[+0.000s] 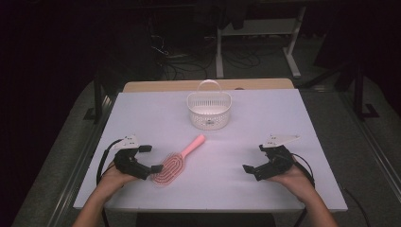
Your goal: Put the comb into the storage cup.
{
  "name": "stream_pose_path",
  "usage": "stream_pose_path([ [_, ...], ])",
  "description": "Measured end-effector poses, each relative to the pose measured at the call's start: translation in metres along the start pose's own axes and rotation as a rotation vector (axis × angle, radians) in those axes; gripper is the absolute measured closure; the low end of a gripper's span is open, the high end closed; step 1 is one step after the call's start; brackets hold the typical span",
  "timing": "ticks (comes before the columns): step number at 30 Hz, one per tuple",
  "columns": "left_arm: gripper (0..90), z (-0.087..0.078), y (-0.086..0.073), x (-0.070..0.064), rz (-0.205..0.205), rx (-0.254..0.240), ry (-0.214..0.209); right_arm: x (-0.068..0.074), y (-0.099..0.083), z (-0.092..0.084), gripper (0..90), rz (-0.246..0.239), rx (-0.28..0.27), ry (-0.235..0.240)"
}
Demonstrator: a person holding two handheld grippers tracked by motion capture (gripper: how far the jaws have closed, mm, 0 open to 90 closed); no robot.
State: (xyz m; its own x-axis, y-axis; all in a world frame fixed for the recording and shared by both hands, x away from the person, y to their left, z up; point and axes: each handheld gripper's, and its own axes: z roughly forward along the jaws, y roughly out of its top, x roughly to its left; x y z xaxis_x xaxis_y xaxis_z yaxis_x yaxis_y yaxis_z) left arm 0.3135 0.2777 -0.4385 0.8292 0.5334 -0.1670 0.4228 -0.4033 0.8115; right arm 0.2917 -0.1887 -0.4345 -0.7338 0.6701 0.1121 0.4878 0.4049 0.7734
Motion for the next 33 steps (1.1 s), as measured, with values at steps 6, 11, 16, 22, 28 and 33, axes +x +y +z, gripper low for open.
stream_pose_path([
  [6,0.4,0.000,0.001,0.001,-0.010,0.001,0.003,-0.001,0.000,-0.001,0.0,0.003,-0.003,0.004],
  [11,0.8,0.001,0.003,0.001,-0.013,0.003,0.002,-0.001,0.001,-0.002,0.0,0.007,-0.011,0.008],
  [16,0.9,0.002,0.005,0.002,-0.022,0.005,0.000,-0.001,0.002,-0.001,0.0,0.001,-0.010,0.013],
  [22,6.6,0.003,0.010,0.004,-0.032,0.002,0.007,-0.001,0.002,-0.001,0.0,0.000,-0.012,0.017],
  [28,15.1,0.005,0.013,0.005,-0.040,0.000,0.011,0.000,0.002,-0.002,0.0,0.001,-0.013,0.022],
  [33,24.8,0.007,0.016,0.005,-0.039,0.003,0.013,-0.001,0.002,-0.002,0.0,0.002,-0.013,0.022],
])
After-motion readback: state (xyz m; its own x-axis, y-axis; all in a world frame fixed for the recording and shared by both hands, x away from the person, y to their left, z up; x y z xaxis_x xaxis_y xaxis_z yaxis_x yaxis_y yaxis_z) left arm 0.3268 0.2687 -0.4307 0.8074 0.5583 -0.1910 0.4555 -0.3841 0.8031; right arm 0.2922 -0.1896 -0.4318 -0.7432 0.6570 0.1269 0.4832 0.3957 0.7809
